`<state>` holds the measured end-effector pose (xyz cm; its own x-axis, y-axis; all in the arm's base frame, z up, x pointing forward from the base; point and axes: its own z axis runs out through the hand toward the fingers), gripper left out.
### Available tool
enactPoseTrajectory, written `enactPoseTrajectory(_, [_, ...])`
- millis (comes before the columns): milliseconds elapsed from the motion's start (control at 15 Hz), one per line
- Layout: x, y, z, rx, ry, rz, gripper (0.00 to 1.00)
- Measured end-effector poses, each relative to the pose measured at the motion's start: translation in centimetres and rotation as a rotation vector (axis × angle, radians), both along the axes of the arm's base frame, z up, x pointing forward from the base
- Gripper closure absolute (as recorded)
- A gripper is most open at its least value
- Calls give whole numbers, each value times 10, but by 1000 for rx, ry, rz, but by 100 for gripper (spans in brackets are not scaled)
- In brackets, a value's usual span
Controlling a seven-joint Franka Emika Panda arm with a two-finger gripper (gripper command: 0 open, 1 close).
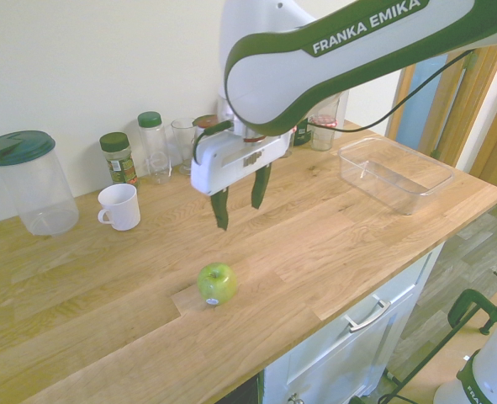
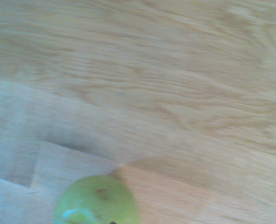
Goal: Put the apple into the container
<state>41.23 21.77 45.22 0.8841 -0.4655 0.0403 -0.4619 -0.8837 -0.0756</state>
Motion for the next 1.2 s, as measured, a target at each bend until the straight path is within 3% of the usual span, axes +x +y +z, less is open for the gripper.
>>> enactPoseTrajectory(533, [-24,58,-52,-116,54,268,0])
enactPoseTrajectory(1000, [-19,67,-88,-142,35,336,0])
enactPoseTrajectory(1067, [-18,68,-92,-140,37,339,100])
enactPoseTrajectory(1200, [-16,69,-99,-138,42,343,100])
